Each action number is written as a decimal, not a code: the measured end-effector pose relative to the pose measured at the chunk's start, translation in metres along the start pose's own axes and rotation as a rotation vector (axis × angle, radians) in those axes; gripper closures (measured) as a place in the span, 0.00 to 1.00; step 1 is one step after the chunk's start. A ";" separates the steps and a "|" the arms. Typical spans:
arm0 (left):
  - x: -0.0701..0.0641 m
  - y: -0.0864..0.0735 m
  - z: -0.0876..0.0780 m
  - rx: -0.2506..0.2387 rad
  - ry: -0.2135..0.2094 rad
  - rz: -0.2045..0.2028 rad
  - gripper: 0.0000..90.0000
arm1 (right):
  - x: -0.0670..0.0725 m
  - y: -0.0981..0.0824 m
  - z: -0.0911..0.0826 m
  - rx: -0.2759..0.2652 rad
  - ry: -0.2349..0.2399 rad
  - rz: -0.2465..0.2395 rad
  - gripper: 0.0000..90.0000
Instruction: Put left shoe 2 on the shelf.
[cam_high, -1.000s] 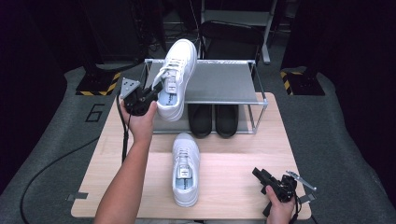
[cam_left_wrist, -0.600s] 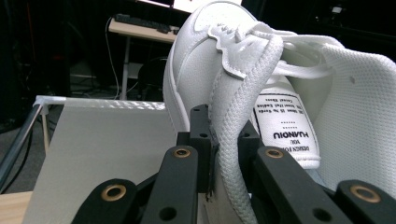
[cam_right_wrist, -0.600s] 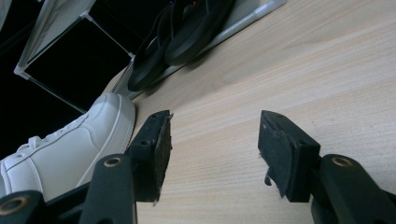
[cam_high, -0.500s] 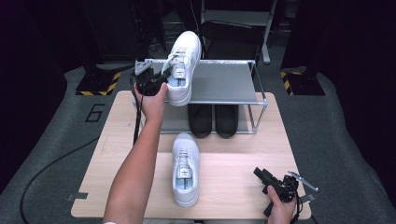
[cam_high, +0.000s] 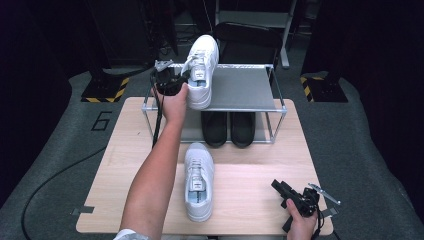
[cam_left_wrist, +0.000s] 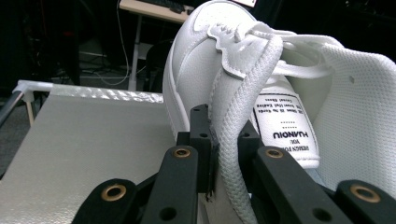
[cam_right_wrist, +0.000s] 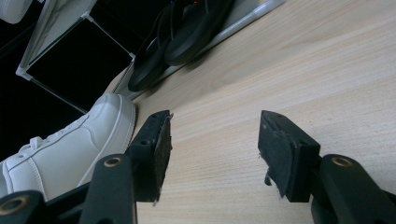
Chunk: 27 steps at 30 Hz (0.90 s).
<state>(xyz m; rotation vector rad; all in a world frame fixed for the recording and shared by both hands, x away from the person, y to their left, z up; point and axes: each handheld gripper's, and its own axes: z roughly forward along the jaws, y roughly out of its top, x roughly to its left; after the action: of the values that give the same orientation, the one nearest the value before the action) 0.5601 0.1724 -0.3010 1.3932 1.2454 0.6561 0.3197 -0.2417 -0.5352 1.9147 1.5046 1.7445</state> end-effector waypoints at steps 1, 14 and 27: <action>-0.002 0.000 0.004 0.006 0.005 0.001 0.92 | 0.000 0.000 0.000 0.000 0.000 0.000 0.49; -0.008 0.006 0.029 0.086 0.052 -0.049 0.92 | -0.002 0.000 -0.002 -0.005 0.007 0.005 0.49; -0.007 -0.001 0.045 0.137 0.098 -0.091 0.92 | -0.002 -0.001 -0.001 0.005 0.012 0.005 0.49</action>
<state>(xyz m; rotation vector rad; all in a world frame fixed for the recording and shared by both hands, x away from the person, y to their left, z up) 0.5979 0.1498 -0.3114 1.4211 1.4456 0.5915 0.3187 -0.2429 -0.5374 1.9160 1.5106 1.7590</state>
